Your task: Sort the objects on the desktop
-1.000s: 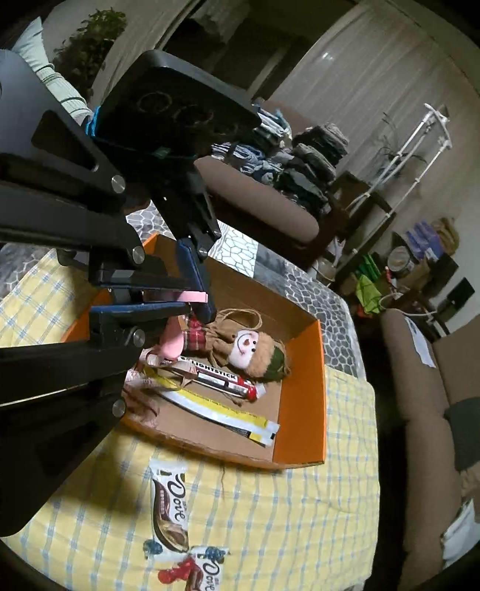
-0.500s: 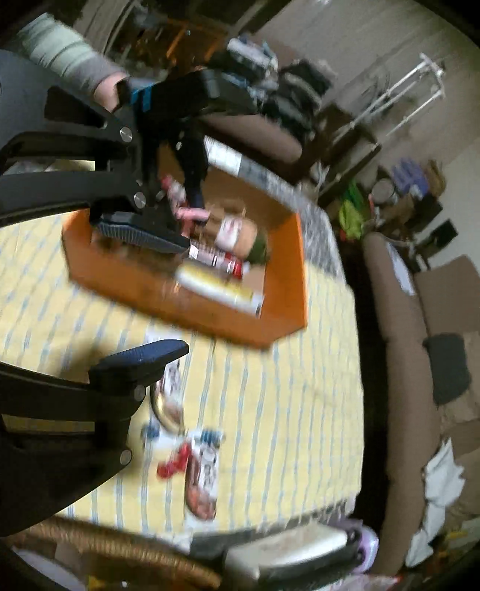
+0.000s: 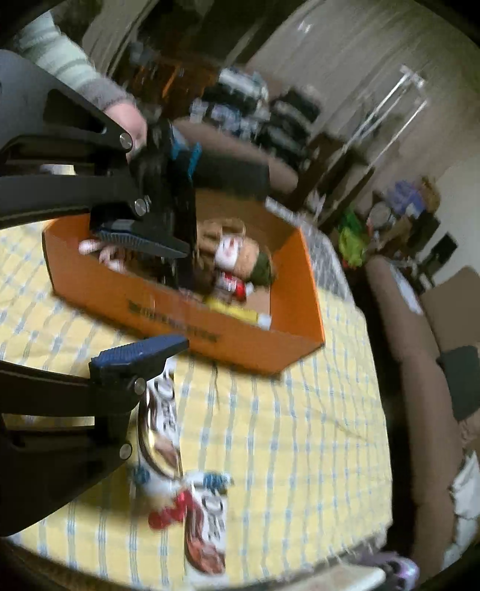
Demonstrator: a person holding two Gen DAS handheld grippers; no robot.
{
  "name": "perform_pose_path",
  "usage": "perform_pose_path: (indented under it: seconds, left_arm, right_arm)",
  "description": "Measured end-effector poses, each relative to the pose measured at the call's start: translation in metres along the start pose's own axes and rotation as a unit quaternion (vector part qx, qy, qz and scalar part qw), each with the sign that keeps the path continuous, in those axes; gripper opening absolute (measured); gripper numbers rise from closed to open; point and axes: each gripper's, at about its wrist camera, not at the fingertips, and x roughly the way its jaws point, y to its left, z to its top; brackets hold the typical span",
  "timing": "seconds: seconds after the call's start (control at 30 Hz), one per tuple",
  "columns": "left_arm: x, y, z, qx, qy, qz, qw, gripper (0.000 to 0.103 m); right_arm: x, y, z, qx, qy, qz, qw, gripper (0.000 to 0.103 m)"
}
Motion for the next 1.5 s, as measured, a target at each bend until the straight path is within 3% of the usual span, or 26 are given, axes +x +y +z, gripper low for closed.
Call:
perform_pose_path:
  seconds: [0.1, 0.2, 0.3, 0.47, 0.53, 0.6, 0.63, 0.67, 0.7, 0.83, 0.93, 1.13, 1.2, 1.37, 1.43, 1.5]
  left_arm:
    - [-0.018, 0.002, -0.005, -0.001, -0.020, 0.011, 0.9997, 0.084]
    - [-0.041, -0.012, -0.014, 0.044, -0.056, 0.023, 0.9972, 0.084]
    - [-0.062, -0.044, -0.028, 0.106, -0.103, 0.027, 0.9887, 0.084]
    - [-0.078, -0.119, -0.050, 0.194, -0.175, -0.002, 0.9653, 0.084]
    - [-0.066, -0.147, -0.056, 0.214, -0.177, -0.002, 0.9606, 0.084]
    - [-0.043, -0.170, -0.060, 0.218, -0.166, 0.003, 0.9616, 0.080]
    - [-0.033, -0.175, -0.061, 0.215, -0.163, 0.015, 0.9629, 0.077]
    - [-0.022, -0.180, -0.060, 0.209, -0.155, 0.030, 0.9650, 0.067]
    - [-0.009, -0.183, -0.059, 0.205, -0.147, 0.042, 0.9668, 0.058]
    - [0.033, -0.182, -0.057, 0.198, -0.129, 0.086, 0.9679, 0.057]
    - [0.055, -0.180, -0.058, 0.199, -0.126, 0.100, 0.9667, 0.057]
    - [0.081, -0.190, -0.058, 0.255, -0.132, 0.128, 0.9494, 0.062]
    - [0.085, -0.193, -0.057, 0.267, -0.136, 0.128, 0.9455, 0.066]
    - [0.100, -0.198, -0.053, 0.287, -0.130, 0.131, 0.9401, 0.066]
    - [0.105, -0.196, -0.052, 0.288, -0.124, 0.127, 0.9410, 0.064]
    - [0.109, -0.192, -0.050, 0.285, -0.118, 0.119, 0.9438, 0.044]
  right_arm:
    - [-0.006, -0.008, -0.005, -0.017, 0.004, -0.070, 0.997, 0.042]
    - [-0.014, -0.039, -0.015, -0.007, 0.015, -0.154, 0.988, 0.042]
    - [-0.029, -0.069, -0.024, 0.030, -0.002, -0.179, 0.983, 0.042]
    - [-0.037, -0.091, -0.032, 0.039, -0.011, -0.213, 0.976, 0.042]
    - [-0.036, -0.095, -0.029, 0.034, -0.003, -0.233, 0.972, 0.042]
    - [-0.039, -0.098, -0.026, 0.030, 0.001, -0.259, 0.965, 0.040]
    - [-0.039, -0.099, -0.025, 0.026, 0.001, -0.267, 0.963, 0.033]
    - [-0.039, -0.101, -0.023, 0.022, 0.003, -0.277, 0.961, 0.026]
    - [-0.038, -0.102, -0.021, 0.016, 0.008, -0.287, 0.958, 0.026]
    - [-0.026, -0.109, -0.017, -0.002, 0.040, -0.314, 0.949, 0.026]
    - [-0.017, -0.118, -0.012, 0.003, 0.057, -0.311, 0.949, 0.026]
    - [0.003, -0.131, -0.009, 0.014, 0.086, -0.306, 0.948, 0.026]
    - [0.006, -0.135, -0.009, 0.018, 0.089, -0.301, 0.949, 0.026]
    - [0.016, -0.140, -0.011, 0.020, 0.101, -0.298, 0.949, 0.026]
    - [0.016, -0.141, -0.013, 0.021, 0.099, -0.292, 0.951, 0.026]
    - [0.015, -0.142, -0.013, 0.022, 0.094, -0.288, 0.953, 0.024]
